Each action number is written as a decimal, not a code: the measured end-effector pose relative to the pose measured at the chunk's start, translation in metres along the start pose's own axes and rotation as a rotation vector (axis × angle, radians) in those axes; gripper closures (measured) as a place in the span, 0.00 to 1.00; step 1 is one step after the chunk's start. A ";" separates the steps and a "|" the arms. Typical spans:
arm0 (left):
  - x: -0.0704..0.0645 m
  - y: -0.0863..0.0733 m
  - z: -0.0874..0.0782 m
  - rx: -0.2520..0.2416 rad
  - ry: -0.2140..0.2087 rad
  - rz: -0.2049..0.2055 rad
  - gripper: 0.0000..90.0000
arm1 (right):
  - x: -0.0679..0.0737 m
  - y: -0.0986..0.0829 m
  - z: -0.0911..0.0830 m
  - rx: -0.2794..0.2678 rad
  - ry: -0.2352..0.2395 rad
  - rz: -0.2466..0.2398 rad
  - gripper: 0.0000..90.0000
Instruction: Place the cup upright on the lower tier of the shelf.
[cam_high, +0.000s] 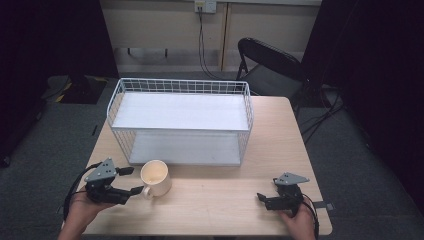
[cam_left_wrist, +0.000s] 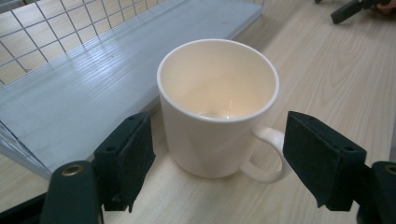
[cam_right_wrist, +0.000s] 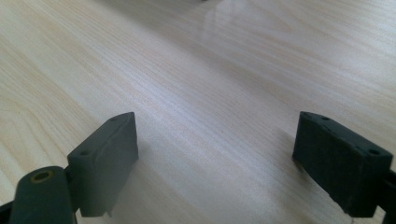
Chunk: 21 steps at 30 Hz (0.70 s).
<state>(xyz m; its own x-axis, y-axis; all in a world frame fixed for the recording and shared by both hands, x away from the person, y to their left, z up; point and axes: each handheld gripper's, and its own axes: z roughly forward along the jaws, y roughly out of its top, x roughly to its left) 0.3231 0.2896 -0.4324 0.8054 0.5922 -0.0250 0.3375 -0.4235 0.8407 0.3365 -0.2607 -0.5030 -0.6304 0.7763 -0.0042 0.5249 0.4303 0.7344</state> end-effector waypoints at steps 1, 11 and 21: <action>0.000 0.000 0.000 0.002 0.004 0.000 0.28 | 0.000 0.000 0.000 0.000 0.000 0.000 0.15; 0.003 0.011 -0.001 -0.007 0.029 -0.029 0.28 | 0.000 0.000 0.000 0.000 0.000 0.000 0.15; 0.003 0.020 0.008 -0.002 0.094 -0.064 0.35 | 0.000 0.000 0.000 0.000 0.000 0.000 0.15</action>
<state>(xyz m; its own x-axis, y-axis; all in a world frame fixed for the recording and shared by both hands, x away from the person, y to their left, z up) 0.3359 0.2772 -0.4204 0.7325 0.6802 -0.0281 0.3860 -0.3810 0.8402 0.3365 -0.2606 -0.5030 -0.6302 0.7765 -0.0042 0.5250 0.4300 0.7345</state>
